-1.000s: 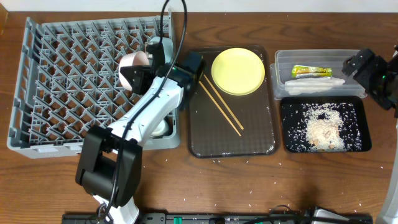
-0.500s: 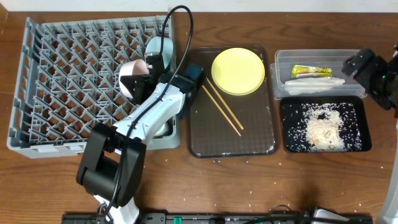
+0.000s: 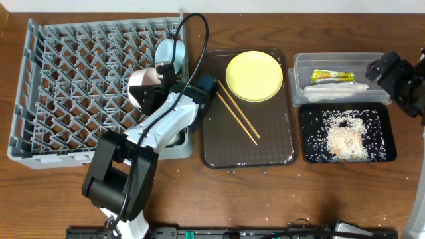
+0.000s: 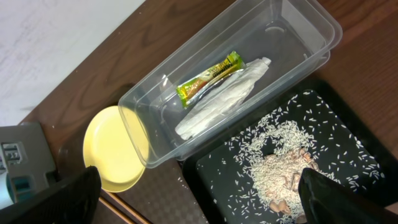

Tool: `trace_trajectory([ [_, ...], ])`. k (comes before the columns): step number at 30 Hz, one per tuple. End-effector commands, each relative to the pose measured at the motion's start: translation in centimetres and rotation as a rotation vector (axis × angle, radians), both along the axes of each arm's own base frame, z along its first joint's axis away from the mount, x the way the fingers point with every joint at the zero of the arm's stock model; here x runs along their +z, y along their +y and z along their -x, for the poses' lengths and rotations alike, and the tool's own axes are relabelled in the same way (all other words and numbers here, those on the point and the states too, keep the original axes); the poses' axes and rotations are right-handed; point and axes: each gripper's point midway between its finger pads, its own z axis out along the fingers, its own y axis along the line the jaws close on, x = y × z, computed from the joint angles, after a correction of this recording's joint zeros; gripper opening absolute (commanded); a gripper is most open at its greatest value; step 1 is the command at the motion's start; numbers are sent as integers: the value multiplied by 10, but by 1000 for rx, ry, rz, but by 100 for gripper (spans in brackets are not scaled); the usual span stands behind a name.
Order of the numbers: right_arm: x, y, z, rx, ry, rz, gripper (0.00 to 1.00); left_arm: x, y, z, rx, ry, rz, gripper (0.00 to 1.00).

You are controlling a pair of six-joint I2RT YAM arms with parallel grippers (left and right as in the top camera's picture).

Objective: Sort waste into correct bins and load items into the dishwasher
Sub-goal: 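Carry pink bowl into dish rack with left gripper and release, then reach left gripper to yellow plate edge and grasp it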

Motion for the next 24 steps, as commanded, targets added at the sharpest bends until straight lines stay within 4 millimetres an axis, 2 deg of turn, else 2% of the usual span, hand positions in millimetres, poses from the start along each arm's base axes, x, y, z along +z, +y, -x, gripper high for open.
trace_trajectory([
  [1, 0, -3, 1, -21, 2, -2, 99, -6, -14, 1, -35, 1, -1, 8],
  [6, 0, -3, 1, -21, 2, -2, 99, -15, -23, 3, -55, 27, 44, 13],
  [7, 0, -3, 1, -21, 2, -2, 99, -19, -24, 4, -53, 41, 67, 22],
  [12, 0, -3, 1, -21, 2, -2, 99, -21, -24, 4, -55, 59, 69, 34],
  [16, 0, -3, 1, -21, 2, -2, 99, -20, -25, 3, -69, 115, 38, 52],
  [19, 0, -3, 1, -21, 2, -2, 99, -22, -29, 1, -87, 192, 45, 66],
  [24, 0, -3, 1, -21, 2, -2, 99, -43, -46, 0, -163, 406, 171, 79],
])
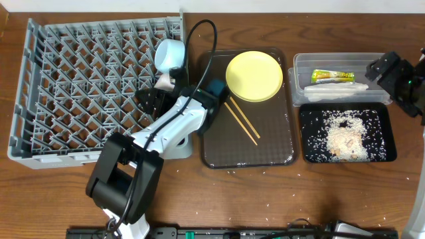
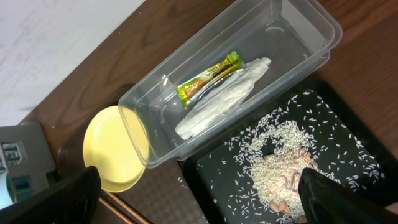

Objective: Sort waste into correct bins and load items into the dishwasher
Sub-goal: 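Reach left gripper to yellow plate edge and grasp it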

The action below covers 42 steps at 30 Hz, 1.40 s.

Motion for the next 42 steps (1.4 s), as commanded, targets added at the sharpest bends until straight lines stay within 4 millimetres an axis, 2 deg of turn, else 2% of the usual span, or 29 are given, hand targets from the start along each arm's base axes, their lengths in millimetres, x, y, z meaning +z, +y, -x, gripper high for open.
trace_trajectory([
  [1, 0, -3, 1, -21, 2, -2, 99, -16, -19, -4, -69, 181, 123, 79],
  [6, 0, -3, 1, -21, 2, -2, 99, -2, -43, -5, -137, 201, 328, 80],
  [12, 0, -3, 1, -21, 2, -2, 99, 3, -85, 9, -233, 243, 662, 80],
  [14, 0, -3, 1, -21, 2, -2, 99, 2, -104, 13, -271, 268, 778, 80],
  [18, 0, -3, 1, -21, 2, -1, 99, 4, -165, 13, -405, 308, 1091, 80],
  [19, 0, -3, 1, -21, 2, -2, 99, 7, -172, 12, -409, 297, 1135, 80],
  [21, 0, -3, 1, -21, 2, -2, 99, 22, -196, 5, -404, 257, 1322, 80],
  [22, 0, -3, 1, -21, 2, -2, 99, 38, -205, -3, -395, 217, 1419, 80],
  [25, 0, -3, 1, -21, 2, -2, 99, 65, -213, -19, -426, 125, 1477, 80],
  [27, 0, -3, 1, -21, 2, -2, 99, 70, -213, -30, -386, 50, 1479, 80],
  [30, 0, -3, 1, -21, 2, -2, 99, 50, -215, -50, -298, -19, 1471, 80],
  [32, 0, -3, 1, -21, 2, -2, 99, 11, -228, -66, -216, -8, 1515, 80],
  [33, 0, -3, 1, -21, 2, -2, 99, -4, -233, -70, -184, 3, 1534, 80],
  [34, 0, -3, 1, -21, 2, -2, 99, -36, -242, -74, -111, 43, 1581, 80],
  [35, 0, -3, 1, -21, 2, -1, 99, -49, -245, -74, -77, 59, 1598, 79],
  [37, 0, -3, 1, -21, 2, -2, 99, -68, -251, -77, -46, 79, 1616, 72],
  [40, 0, -3, 1, -21, 2, -2, 99, -82, -251, -76, 8, 82, 1623, 68],
  [42, 0, -3, 1, -21, 2, -2, 99, -92, -250, -75, 52, 84, 1627, 62],
])
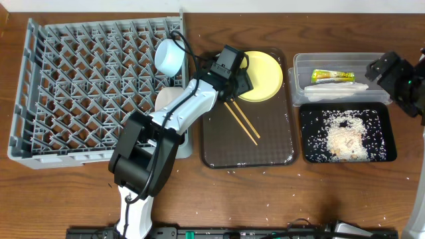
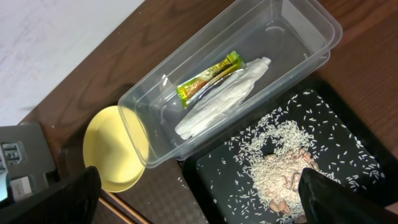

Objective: Sort waste into correct bins and load items into the dishwasher
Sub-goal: 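Reach left gripper to yellow plate edge and grasp it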

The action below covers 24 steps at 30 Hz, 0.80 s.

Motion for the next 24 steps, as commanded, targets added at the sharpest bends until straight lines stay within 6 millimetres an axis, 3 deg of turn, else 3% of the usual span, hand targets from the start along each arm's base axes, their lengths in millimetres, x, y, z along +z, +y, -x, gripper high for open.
trace_trajectory([
  [1, 0, -3, 1, -21, 1, -1, 99, -9, 0, -1, 63, 48, 38, 61],
  [9, 0, -3, 1, -21, 1, -1, 99, -26, -6, 1, 99, 94, 61, 52],
  [18, 0, -3, 1, -21, 1, -1, 99, -53, -12, 9, 175, 171, 71, 50],
  [24, 0, -3, 1, -21, 1, -1, 99, -65, -14, 6, 237, 189, 88, 40],
])
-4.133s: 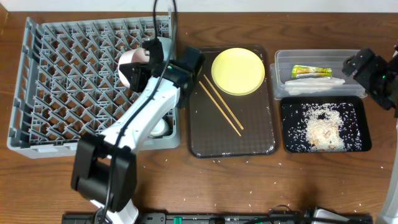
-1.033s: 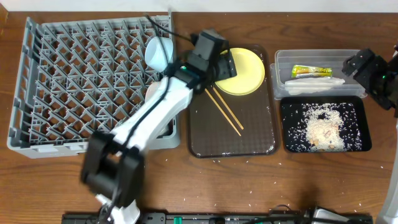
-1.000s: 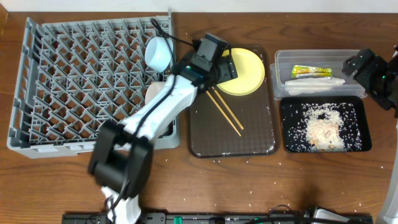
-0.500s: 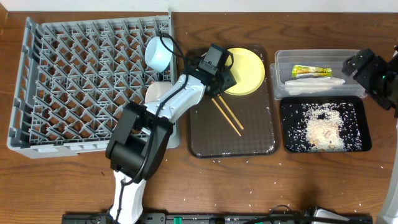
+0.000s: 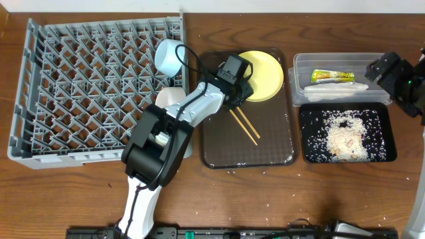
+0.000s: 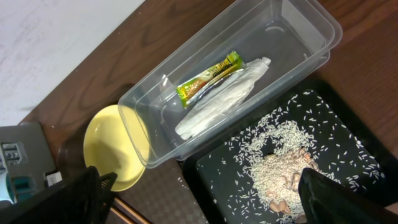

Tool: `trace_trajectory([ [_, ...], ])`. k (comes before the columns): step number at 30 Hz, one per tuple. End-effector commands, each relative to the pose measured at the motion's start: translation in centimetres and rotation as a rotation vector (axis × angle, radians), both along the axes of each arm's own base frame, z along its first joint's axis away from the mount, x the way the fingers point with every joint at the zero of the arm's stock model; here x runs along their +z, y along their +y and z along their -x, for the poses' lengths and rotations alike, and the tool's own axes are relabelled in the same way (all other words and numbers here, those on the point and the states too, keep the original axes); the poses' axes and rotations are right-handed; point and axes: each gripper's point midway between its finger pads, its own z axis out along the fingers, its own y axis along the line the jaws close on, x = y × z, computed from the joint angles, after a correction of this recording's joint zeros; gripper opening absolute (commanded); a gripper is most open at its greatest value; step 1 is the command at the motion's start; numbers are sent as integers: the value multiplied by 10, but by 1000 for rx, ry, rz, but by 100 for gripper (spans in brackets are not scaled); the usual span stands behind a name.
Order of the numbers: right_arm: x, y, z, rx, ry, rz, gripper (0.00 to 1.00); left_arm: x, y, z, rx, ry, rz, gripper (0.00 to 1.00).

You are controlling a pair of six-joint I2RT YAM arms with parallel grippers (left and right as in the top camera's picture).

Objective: Sort waste into correct bins and load items into the dishwasher
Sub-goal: 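Reach left gripper to yellow plate edge and grasp it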

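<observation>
A yellow plate (image 5: 264,73) lies at the back of the brown tray (image 5: 265,149); the right wrist view shows it too (image 6: 115,149). My left gripper (image 5: 240,85) is at the plate's left rim and looks shut on it. Two wooden chopsticks (image 5: 242,123) lie on the tray just below it. In the grey dish rack (image 5: 80,86) stand a light blue cup (image 5: 169,56) and a pale bowl (image 5: 170,99). My right gripper (image 6: 205,199) hangs open above the bins, also seen in the overhead view (image 5: 392,72).
A clear bin (image 5: 302,66) at the back right holds a green wrapper (image 6: 208,78) and a white wrapper (image 6: 217,106). A black tray (image 5: 382,149) in front of it holds spilled rice and food scraps. Rice grains dot the table's front edge.
My left gripper has dropped from above the plate's left rim to the rim itself, and the plate has shifted slightly to the right. The right arm has not moved.
My left gripper first held a pale bowl over the rack's right side. Then it was low in the rack by the blue cup. Later the bowl stood in the rack and the gripper was above the yellow plate, where it now sits at the rim.
</observation>
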Motion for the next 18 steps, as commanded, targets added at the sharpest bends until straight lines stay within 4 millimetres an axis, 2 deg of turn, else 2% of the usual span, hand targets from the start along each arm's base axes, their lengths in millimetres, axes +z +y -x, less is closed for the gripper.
trace_trajectory([
  [1, 0, -3, 1, -21, 1, -1, 99, -22, 2, 4, 48, 48, -17, 40],
  [5, 0, -3, 1, -21, 1, -1, 99, -43, 3, 11, 73, 98, -29, 26],
  [9, 0, -3, 1, -21, 1, -1, 99, -47, 5, 13, 81, 110, -32, 8],
  [18, 0, -3, 1, -21, 1, -1, 99, -39, 1, 6, 81, 80, -9, 8],
])
